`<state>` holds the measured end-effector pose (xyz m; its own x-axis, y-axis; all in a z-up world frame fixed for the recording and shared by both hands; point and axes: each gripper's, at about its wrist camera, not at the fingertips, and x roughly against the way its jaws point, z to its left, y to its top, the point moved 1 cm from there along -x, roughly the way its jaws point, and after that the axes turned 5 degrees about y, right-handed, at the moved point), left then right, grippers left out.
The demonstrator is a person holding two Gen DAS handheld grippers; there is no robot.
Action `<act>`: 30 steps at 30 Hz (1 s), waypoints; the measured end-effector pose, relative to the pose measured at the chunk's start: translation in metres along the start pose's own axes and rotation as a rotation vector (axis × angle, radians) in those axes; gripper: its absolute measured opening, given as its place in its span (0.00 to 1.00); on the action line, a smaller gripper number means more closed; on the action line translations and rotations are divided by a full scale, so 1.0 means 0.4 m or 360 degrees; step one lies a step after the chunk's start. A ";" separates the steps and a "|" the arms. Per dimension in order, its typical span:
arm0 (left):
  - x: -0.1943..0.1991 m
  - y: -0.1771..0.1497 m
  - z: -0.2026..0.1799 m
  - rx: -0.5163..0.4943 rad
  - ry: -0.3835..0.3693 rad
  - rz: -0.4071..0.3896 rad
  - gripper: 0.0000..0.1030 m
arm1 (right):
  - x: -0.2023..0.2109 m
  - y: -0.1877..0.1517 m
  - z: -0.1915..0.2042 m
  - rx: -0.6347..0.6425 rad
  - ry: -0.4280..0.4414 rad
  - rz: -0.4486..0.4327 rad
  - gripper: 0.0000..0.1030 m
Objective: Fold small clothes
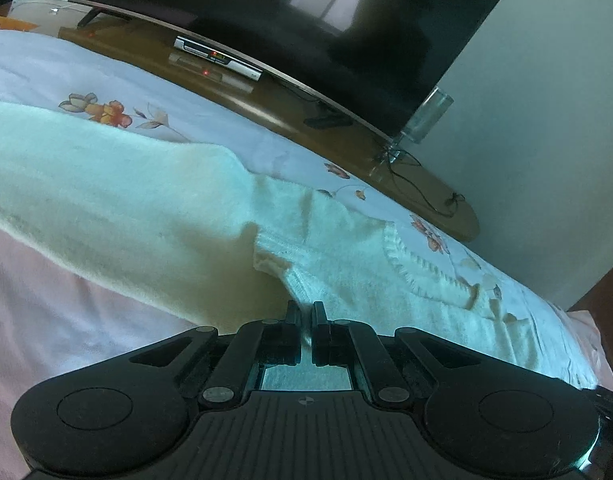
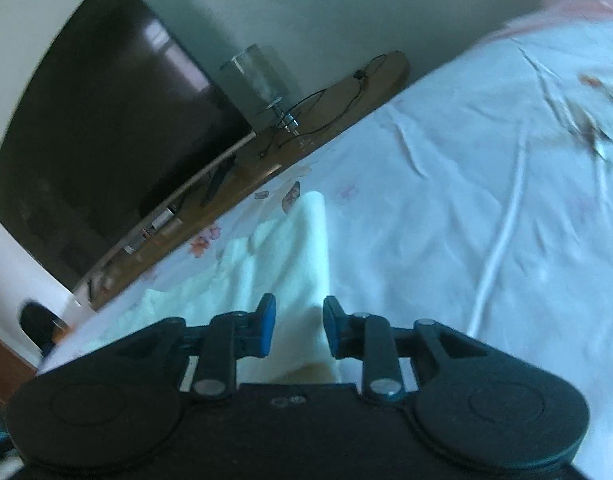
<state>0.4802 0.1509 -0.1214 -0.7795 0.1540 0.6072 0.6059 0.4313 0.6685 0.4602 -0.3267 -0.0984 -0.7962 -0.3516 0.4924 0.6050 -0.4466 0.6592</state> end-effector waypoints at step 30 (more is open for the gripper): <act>-0.044 0.045 -0.024 -0.0349 0.0118 -0.0022 0.02 | -0.178 0.114 -0.044 0.0245 -0.0063 0.0094 0.07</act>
<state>0.5063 0.1474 -0.1160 -0.7792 0.0799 0.6217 0.6214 0.2285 0.7494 0.5445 -0.3366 -0.1134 -0.7610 -0.3395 0.5529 0.6441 -0.2937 0.7063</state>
